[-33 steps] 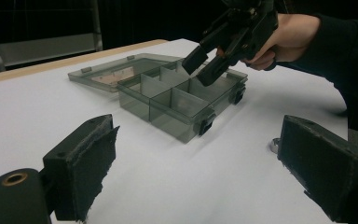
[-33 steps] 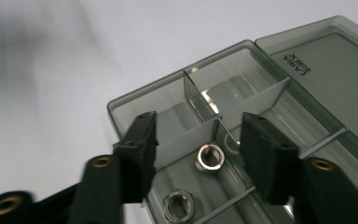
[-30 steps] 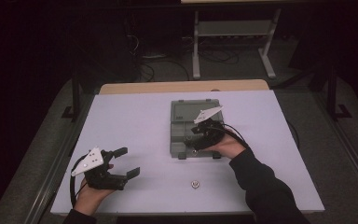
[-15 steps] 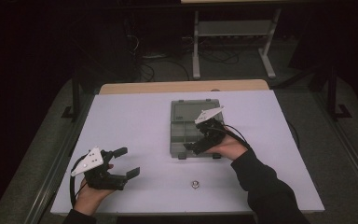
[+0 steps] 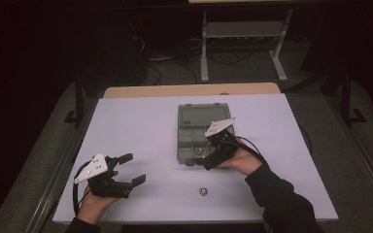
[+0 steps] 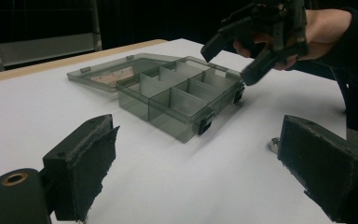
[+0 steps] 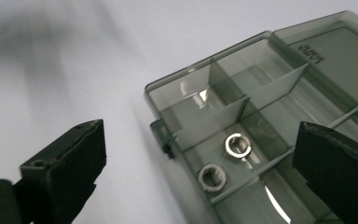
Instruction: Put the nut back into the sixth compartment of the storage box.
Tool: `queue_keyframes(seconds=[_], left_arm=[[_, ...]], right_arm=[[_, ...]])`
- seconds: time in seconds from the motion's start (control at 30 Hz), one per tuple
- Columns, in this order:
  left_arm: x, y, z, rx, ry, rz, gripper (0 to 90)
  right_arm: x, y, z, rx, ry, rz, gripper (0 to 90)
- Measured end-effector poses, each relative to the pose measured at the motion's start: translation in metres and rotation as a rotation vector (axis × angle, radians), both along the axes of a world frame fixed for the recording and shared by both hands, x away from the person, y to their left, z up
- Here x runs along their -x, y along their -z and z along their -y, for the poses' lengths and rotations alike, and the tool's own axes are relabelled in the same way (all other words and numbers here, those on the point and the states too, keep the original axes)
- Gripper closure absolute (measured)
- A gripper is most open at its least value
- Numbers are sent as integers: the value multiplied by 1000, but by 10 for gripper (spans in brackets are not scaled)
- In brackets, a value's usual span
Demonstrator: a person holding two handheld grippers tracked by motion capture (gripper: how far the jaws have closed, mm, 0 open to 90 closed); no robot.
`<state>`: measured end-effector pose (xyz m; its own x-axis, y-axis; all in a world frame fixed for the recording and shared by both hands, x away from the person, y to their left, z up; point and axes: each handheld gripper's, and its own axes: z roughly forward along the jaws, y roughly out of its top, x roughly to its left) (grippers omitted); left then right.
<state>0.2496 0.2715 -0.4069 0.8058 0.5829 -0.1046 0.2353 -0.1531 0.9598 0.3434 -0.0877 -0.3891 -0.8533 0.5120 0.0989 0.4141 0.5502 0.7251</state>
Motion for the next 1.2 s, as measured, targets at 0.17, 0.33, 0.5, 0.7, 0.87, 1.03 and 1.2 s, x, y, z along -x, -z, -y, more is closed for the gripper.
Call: queue_keyframes(seconds=[0.17,0.33,0.5,0.7,0.87,1.03,1.2], left_arm=[[0,0,0,1,-2,0,105],[0,0,0,5,-3,-4,105],[0,0,0,6,-4,-4,105],[1,0,0,7,-6,-3,105],[1,0,0,4,-6,-3,105],[1,-1,0,5,-6,-3,105],[1,-1,0,1,-4,-1,105]], right_arm=[[8,-1,1,-4,-13,0,0],[17,0,3,-10,-27,-2,0],[26,2,5,-11,-37,-7,0],[35,7,7,-7,-42,-21,1],[43,12,9,1,-56,-29,1],[48,17,10,10,-64,-41,8],[54,21,12,25,-81,-50,53]])
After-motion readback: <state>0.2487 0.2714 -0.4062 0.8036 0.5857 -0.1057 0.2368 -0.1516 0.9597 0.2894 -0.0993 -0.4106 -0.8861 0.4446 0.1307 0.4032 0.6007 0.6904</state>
